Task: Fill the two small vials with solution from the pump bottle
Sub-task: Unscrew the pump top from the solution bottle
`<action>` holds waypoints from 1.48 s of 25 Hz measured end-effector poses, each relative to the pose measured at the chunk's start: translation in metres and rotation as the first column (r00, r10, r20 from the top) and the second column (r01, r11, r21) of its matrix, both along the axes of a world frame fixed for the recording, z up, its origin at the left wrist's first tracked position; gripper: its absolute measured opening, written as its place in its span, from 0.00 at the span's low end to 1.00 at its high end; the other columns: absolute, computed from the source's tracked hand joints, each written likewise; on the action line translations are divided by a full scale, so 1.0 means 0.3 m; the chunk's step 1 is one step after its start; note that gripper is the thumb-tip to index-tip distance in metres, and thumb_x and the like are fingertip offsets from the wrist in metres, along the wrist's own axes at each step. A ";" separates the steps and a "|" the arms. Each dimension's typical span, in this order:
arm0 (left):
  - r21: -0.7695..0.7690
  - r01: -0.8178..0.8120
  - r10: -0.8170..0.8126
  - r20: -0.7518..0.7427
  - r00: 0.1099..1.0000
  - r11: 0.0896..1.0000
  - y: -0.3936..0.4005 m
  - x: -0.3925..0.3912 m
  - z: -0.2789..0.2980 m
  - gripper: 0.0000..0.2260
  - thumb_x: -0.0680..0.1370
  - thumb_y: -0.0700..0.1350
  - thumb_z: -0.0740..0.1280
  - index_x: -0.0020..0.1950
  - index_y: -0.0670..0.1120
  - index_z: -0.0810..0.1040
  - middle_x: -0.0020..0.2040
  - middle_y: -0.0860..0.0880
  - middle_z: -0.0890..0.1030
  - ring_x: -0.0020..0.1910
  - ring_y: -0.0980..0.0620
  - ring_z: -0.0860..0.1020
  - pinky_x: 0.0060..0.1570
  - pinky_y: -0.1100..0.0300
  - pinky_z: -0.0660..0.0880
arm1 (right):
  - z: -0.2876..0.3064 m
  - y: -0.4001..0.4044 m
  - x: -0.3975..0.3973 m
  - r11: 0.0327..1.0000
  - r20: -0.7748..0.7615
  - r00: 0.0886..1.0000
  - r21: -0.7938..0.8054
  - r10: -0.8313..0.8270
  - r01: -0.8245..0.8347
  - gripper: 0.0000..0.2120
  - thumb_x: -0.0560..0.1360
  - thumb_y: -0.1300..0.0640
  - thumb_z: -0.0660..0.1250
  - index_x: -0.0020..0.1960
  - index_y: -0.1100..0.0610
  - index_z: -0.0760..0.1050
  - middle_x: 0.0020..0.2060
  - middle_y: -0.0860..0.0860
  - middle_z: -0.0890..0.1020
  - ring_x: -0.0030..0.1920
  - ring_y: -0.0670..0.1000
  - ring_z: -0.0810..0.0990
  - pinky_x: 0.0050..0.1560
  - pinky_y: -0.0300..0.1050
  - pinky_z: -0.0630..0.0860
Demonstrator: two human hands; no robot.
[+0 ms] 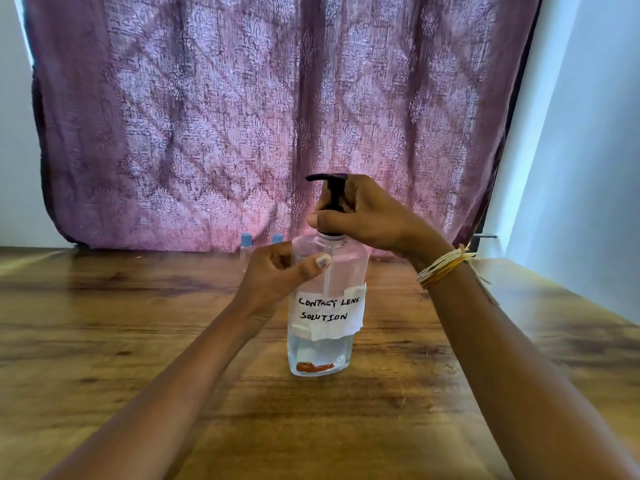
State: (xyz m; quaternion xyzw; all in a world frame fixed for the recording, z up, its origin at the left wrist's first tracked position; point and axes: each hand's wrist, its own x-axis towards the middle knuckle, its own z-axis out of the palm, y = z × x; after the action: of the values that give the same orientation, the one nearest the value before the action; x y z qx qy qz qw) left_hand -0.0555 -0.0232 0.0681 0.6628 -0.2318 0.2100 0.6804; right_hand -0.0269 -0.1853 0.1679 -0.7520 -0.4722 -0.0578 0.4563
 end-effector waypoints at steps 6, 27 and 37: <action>-0.032 0.046 -0.047 -0.028 0.999 0.998 0.005 0.008 -0.012 0.32 0.58 0.60 0.78 0.45 0.33 0.81 0.40 0.39 0.80 0.41 0.44 0.78 0.46 0.48 0.75 | -0.024 0.016 0.004 0.990 -0.123 0.985 0.091 0.119 -0.108 0.10 0.72 0.70 0.69 0.43 0.56 0.74 0.31 0.43 0.80 0.33 0.39 0.78 0.38 0.32 0.75; -0.034 0.125 -0.126 -0.029 0.992 0.992 -0.010 -0.018 -0.014 0.20 0.63 0.59 0.76 0.44 0.45 0.83 0.39 0.49 0.85 0.40 0.52 0.83 0.38 0.60 0.79 | -0.113 0.003 -0.012 0.931 -0.306 0.949 0.363 0.069 0.049 0.35 0.61 0.59 0.80 0.66 0.60 0.72 0.44 0.50 0.84 0.48 0.51 0.83 0.55 0.50 0.79; -0.048 0.125 -0.126 -0.023 0.992 0.991 -0.012 -0.026 -0.008 0.31 0.60 0.64 0.77 0.47 0.38 0.82 0.41 0.48 0.86 0.41 0.52 0.84 0.40 0.61 0.80 | -0.119 -0.012 -0.014 0.881 -0.373 0.868 0.452 0.328 -0.138 0.27 0.71 0.68 0.65 0.69 0.62 0.68 0.53 0.61 0.83 0.54 0.54 0.83 0.58 0.49 0.80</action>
State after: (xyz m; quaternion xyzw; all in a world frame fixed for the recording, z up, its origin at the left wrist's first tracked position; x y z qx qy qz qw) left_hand -0.0633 -0.0269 0.0655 0.6334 -0.2593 0.1637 0.7104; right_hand -0.0312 -0.1888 0.1322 -0.5682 -0.4232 0.0720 0.7021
